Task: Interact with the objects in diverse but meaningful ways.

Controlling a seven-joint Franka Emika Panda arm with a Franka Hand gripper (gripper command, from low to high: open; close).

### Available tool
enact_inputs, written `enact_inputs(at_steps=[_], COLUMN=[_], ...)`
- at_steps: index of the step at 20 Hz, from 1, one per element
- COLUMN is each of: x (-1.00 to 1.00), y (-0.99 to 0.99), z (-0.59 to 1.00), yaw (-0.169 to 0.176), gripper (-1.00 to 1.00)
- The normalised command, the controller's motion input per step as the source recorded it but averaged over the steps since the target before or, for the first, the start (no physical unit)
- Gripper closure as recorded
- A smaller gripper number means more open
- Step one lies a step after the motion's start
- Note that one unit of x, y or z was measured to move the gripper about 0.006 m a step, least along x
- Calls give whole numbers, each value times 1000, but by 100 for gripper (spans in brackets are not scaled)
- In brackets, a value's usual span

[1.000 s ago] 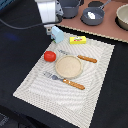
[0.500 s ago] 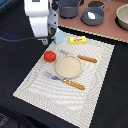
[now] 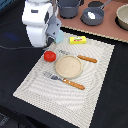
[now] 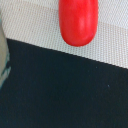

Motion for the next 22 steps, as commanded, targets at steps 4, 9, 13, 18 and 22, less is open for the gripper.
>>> enact_inputs(at_steps=[4,9,13,18,22], x=[54,89,59,91,162], y=[-33,-86,-19,-2,-4], z=[-366,-367,-319,-233,-199], yaw=[0,0,-8,-10,-11], gripper=[-100,-100,-100,-100,-100])
